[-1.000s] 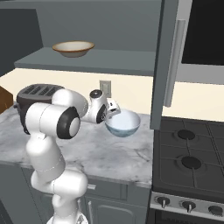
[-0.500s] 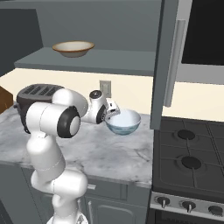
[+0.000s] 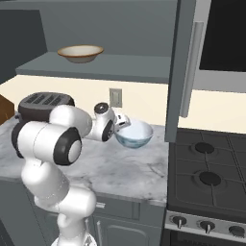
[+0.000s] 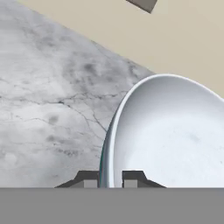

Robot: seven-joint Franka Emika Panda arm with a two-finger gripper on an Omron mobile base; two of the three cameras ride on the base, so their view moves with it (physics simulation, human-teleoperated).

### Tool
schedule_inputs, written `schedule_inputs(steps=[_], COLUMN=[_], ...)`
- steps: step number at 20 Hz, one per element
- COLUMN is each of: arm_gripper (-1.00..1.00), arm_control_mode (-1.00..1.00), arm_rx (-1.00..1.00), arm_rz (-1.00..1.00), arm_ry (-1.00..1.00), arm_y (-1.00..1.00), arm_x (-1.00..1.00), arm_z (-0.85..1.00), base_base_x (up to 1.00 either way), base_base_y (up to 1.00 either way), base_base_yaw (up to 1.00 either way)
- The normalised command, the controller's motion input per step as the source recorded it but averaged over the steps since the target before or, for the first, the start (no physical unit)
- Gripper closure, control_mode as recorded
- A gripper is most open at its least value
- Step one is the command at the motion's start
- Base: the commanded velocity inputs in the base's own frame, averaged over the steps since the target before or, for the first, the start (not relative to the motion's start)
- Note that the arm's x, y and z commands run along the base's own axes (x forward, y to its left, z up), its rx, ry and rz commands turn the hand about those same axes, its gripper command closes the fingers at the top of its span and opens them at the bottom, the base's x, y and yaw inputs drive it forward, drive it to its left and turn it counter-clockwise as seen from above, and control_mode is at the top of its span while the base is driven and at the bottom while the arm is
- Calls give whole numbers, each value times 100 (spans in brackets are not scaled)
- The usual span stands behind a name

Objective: Open the cabinet. Pick the bowls from the counter and place them in the cabinet. Then close the cabinet.

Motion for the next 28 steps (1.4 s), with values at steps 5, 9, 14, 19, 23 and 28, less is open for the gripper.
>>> schedule_inputs(steps=[5,9,14,19,23,28], arm_gripper=[100,100,100,100,100,100], arm_control_mode=[-100,-100,-100,-100,-100,-100], arm_rx=[-5,-10,-11,-7,-2,0], arm_rz=[7,11,13,12,13,10], arm_ry=[-10,-2,3,12,7,0], arm_y=[11,10,2,1,13,12], arm_x=[-47,-37,-26,-36,-52,-50], arm_z=[53,72,81,46,0,10], base_base_x=[0,0,0,0,0,0], base_base_y=[0,0,0,0,0,0], base_base_yaw=[0,0,0,0,0,0])
